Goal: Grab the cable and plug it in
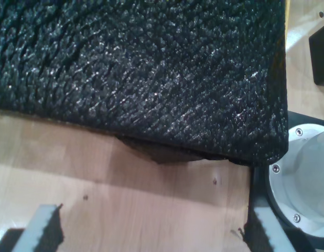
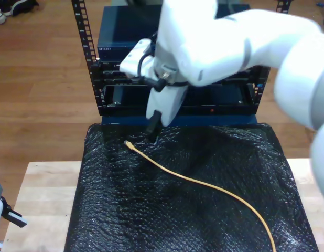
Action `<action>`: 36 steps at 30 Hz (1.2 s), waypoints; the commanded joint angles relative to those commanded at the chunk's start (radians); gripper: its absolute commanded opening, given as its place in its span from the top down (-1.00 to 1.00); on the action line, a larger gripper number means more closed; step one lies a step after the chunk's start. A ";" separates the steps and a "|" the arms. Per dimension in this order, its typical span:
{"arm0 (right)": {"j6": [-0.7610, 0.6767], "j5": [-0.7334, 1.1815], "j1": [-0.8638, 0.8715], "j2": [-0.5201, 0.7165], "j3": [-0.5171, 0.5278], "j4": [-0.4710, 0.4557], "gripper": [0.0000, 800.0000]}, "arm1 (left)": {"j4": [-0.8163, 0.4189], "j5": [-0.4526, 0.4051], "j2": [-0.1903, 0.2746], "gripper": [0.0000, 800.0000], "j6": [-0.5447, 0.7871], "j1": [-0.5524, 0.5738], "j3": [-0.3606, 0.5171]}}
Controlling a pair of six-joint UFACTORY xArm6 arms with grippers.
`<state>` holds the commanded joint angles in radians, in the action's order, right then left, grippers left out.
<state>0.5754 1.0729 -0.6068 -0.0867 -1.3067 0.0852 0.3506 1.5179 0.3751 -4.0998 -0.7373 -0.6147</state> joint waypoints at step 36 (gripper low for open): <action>-0.330 -0.155 -0.086 -0.456 -0.259 -0.199 -0.86 | 0.000 0.008 -0.002 -1.00 0.002 0.000 0.000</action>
<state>0.2455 0.9179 -0.6928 -0.5424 -1.5660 -0.1143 0.3506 1.5255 0.3736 -4.0983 -0.7373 -0.6147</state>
